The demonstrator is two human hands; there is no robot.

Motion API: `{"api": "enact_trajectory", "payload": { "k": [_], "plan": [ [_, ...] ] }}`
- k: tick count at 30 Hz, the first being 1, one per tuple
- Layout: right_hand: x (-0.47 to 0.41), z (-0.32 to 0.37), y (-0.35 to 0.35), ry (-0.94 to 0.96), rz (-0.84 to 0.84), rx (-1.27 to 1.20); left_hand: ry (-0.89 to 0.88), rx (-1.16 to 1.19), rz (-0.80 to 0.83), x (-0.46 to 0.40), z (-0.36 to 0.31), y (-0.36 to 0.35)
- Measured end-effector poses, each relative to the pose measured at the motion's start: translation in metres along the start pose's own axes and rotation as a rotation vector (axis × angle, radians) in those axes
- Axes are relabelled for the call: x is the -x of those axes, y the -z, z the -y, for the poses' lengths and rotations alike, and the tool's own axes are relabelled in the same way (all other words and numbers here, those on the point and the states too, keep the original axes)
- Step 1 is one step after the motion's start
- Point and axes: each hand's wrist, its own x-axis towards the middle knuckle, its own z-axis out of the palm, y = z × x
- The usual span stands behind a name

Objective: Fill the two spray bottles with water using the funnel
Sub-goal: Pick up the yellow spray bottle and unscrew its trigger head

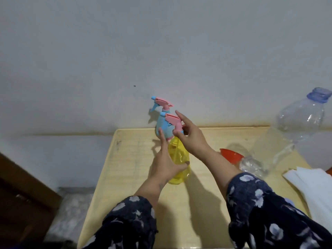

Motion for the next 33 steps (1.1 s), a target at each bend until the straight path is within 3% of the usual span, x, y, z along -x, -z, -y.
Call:
{"api": "enact_trajectory", "payload": {
  "k": [2,7,10,12,16,21,26,30,33],
  "plan": [
    [0.018,0.011,-0.007,0.014,0.056,0.005,0.009,-0.004,0.017,0.02,0.005,0.01],
    [0.059,0.035,-0.03,0.043,-0.167,0.064,0.047,-0.029,0.034,0.059,0.005,0.026],
    [0.075,0.039,-0.028,-0.04,-0.002,-0.119,0.056,-0.015,0.061,0.076,0.013,0.037],
    [0.086,0.043,-0.03,-0.045,0.057,-0.088,0.06,-0.029,0.073,0.086,0.016,0.041],
    [0.099,0.053,-0.035,0.001,-0.138,0.044,0.051,-0.053,0.083,0.096,0.013,0.044],
    [0.104,0.061,-0.028,-0.087,0.044,-0.075,0.047,-0.046,0.075,0.104,0.017,0.05],
    [0.11,0.062,-0.031,-0.017,-0.142,0.066,0.017,-0.07,0.108,0.108,0.014,0.049],
    [0.114,0.063,-0.023,-0.116,0.009,-0.088,0.019,-0.069,0.102,0.113,0.015,0.049],
    [0.118,0.066,-0.02,-0.083,-0.029,-0.027,0.001,-0.092,0.102,0.114,0.015,0.047]
  ]
}}
